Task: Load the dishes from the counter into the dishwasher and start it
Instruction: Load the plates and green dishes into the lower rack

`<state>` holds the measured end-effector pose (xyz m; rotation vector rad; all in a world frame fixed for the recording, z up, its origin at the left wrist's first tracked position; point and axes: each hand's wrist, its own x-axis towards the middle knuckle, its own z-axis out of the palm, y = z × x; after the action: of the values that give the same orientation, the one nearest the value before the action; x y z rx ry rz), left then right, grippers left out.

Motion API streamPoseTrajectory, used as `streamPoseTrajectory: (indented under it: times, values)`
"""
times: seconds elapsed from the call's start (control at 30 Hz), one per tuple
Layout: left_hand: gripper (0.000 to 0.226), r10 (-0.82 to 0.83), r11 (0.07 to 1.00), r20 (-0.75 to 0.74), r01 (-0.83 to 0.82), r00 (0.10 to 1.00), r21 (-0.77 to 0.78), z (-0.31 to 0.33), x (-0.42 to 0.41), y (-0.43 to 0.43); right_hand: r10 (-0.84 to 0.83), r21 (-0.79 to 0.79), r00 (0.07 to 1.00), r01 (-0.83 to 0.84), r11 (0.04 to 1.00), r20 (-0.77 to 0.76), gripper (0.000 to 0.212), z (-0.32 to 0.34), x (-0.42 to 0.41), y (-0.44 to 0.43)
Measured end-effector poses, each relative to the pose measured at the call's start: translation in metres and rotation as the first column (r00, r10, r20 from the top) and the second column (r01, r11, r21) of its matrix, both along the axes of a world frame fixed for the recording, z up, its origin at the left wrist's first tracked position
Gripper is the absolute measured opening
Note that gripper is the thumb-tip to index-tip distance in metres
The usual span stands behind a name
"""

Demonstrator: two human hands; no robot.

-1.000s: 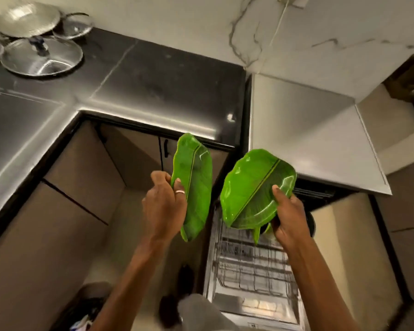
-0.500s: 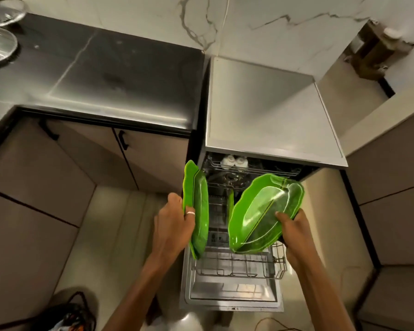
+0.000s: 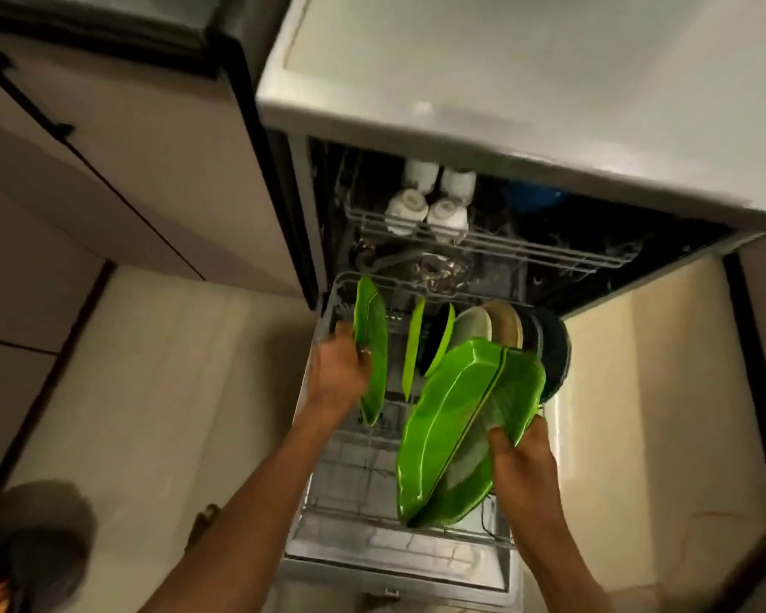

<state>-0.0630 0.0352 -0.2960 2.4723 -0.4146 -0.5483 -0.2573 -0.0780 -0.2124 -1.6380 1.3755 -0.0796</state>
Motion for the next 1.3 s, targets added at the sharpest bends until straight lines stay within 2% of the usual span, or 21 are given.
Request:
streamPoseTrajectory:
  times: [0.1, 0.2, 0.37, 0.57, 0.73, 1.0, 1.17, 1.3]
  values:
    - [0.035, -0.057, 0.998, 0.065, 0.057, 0.996, -0.004, -0.059, 0.008, -0.026, 0.024, -0.005, 1.000, -0.024, 1.000, -0.012, 0.009, -0.041, -0.007, -0.009]
    - [0.031, -0.112, 0.993, 0.157, 0.115, 0.981, -0.012, -0.105, 0.013, -0.041, 0.053, 0.003, 0.998, -0.053, 0.999, -0.018, 0.009, -0.069, -0.015, -0.012]
    - [0.034, -0.106, 0.994, 0.149, 0.100, 0.983, 0.045, -0.146, 0.015, -0.053, 0.075, 0.027, 0.997, -0.075, 0.997, -0.029, 0.010, -0.093, -0.022, -0.013]
    - [0.032, -0.086, 0.996, 0.155, 0.086, 0.984, 0.009, -0.165, 0.011, -0.066, 0.070, 0.065, 0.997, -0.071, 0.995, 0.017, 0.011, -0.104, -0.022, -0.016]
    - [0.031, -0.129, 0.990, 0.139, 0.136, 0.982, -0.041, -0.182, 0.011, -0.067, 0.085, 0.099, 0.996, -0.088, 0.991, 0.037, 0.014, -0.115, -0.019, -0.019]
    - [0.030, -0.192, 0.980, 0.176, 0.198, 0.965, -0.013, -0.194, 0.010, -0.084, 0.052, 0.157, 0.994, -0.068, 0.985, 0.099, 0.019, -0.124, -0.012, -0.020]
    - [0.032, -0.232, 0.971, 0.069, 0.227, 0.970, 0.076, -0.200, 0.019, -0.107, 0.025, 0.163, 0.994, -0.043, 0.986, 0.111, 0.017, -0.128, -0.013, -0.022]
    - [0.033, -0.284, 0.957, 0.026, 0.282, 0.958, 0.069, -0.210, 0.016, -0.104, 0.020, 0.160, 0.994, -0.037, 0.987, 0.104, 0.016, -0.134, -0.016, -0.025]
